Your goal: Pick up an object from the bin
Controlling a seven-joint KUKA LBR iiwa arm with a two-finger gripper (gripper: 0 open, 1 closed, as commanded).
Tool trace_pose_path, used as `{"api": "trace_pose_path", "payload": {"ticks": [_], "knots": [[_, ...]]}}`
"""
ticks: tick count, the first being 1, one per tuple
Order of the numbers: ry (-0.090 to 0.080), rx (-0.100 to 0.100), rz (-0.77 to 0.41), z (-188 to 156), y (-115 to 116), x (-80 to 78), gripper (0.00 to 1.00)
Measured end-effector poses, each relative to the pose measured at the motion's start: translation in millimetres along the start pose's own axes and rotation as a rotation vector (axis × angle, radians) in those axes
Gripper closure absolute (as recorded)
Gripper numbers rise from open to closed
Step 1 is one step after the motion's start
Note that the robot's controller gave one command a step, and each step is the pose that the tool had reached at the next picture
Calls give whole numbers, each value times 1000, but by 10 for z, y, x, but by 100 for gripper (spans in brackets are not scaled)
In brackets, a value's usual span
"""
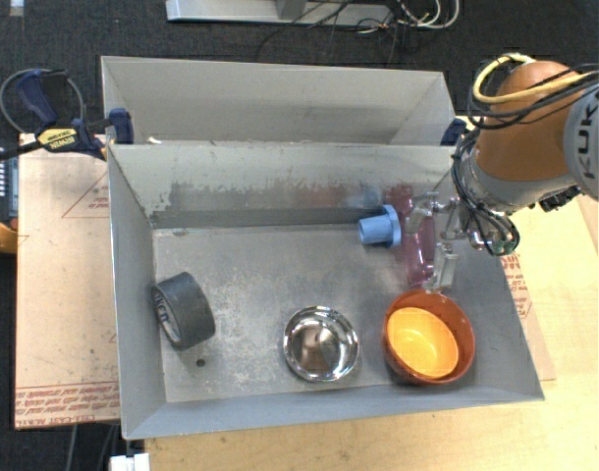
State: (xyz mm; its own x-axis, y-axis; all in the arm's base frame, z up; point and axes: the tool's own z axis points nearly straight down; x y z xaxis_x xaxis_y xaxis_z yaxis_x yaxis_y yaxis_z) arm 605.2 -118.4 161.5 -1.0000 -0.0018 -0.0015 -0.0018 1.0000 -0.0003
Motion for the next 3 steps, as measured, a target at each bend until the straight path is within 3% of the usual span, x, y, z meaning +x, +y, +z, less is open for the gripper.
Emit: {"api": "trace_pose_path", "payload": {"ticks": [1,2,3], "knots": [[0,0,0,0,0,0,0],[1,-2,-163,442,66,275,0],[-5,-3,7,614,417,-269,0]]}}
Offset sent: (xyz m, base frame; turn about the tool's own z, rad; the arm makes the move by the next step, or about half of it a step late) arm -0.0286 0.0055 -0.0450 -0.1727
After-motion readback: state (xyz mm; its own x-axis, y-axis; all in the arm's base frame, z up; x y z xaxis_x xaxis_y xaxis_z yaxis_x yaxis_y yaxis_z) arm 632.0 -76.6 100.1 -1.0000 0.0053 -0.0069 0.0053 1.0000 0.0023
